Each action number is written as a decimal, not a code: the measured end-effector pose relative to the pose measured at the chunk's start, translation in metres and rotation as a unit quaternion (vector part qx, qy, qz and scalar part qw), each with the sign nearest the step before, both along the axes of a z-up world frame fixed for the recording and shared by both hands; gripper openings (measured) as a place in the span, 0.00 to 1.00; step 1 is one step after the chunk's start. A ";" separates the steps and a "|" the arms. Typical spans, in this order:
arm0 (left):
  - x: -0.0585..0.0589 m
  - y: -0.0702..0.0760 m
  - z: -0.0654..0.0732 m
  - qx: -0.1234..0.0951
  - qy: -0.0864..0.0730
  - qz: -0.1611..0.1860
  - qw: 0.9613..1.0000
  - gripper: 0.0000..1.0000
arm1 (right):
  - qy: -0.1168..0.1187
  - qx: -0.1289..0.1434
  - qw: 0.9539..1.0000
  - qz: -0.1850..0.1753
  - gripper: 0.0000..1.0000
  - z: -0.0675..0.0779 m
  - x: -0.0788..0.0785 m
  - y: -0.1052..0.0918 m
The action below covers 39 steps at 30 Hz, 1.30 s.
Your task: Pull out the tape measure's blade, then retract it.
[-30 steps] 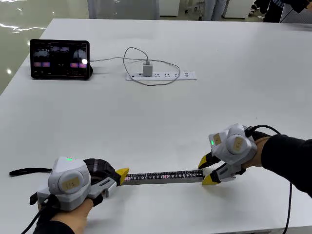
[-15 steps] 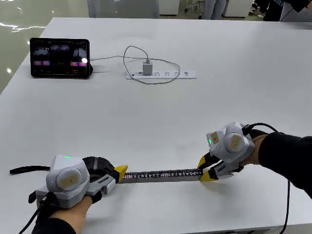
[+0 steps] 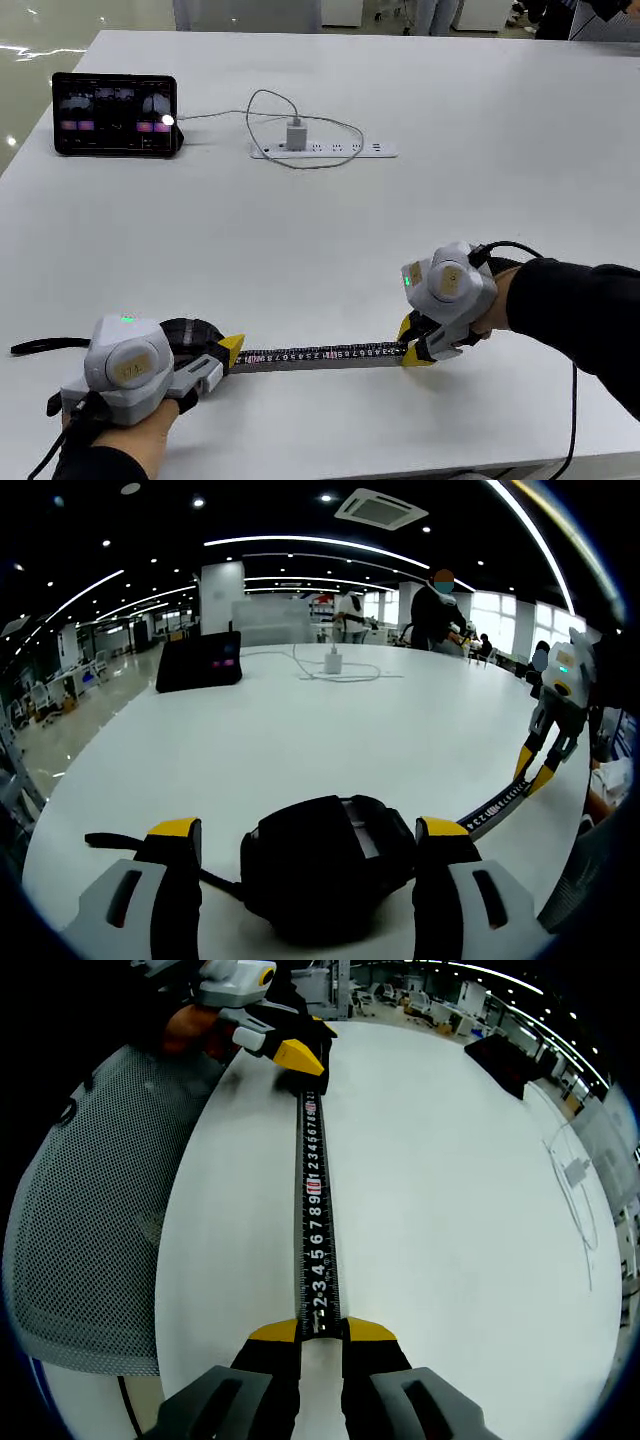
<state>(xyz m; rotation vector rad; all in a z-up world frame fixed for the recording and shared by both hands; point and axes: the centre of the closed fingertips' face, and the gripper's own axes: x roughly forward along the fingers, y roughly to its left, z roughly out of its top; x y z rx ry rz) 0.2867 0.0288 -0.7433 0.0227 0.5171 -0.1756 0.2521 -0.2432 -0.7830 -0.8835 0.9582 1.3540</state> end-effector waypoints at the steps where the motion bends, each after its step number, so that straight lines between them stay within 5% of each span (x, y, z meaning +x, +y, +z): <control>1: -0.002 0.000 -0.002 -0.004 0.007 0.005 1.000 0.83 | 0.000 0.000 1.000 0.000 0.11 0.000 0.000 0.000; 5: -0.008 -0.007 -0.004 -0.026 0.021 0.009 0.999 0.78 | 0.002 -0.002 1.000 -0.003 0.11 0.000 0.000 0.000; 8: -0.008 -0.014 -0.004 -0.016 0.016 -0.005 1.000 0.69 | 0.002 -0.005 1.000 -0.012 0.11 0.000 0.000 0.001; 14: -0.007 -0.008 -0.005 -0.015 0.020 0.004 1.000 0.66 | 0.005 -0.010 1.000 -0.019 0.10 0.000 0.000 0.001; 18: -0.006 -0.007 -0.005 -0.027 0.022 0.010 0.999 0.66 | 0.007 -0.012 1.000 -0.016 0.10 0.000 0.001 0.001; 23: -0.006 -0.008 -0.004 -0.012 0.020 -0.001 1.000 0.64 | -0.002 -0.014 1.000 0.008 0.09 0.000 0.000 0.001; 29: -0.005 -0.008 -0.005 -0.008 0.016 -0.006 1.000 0.63 | 0.001 0.005 1.000 -0.012 0.09 0.001 0.000 0.001; 39: -0.005 -0.008 -0.005 -0.013 0.020 -0.006 1.000 0.64 | 0.008 -0.011 1.000 -0.020 0.10 0.000 0.001 0.004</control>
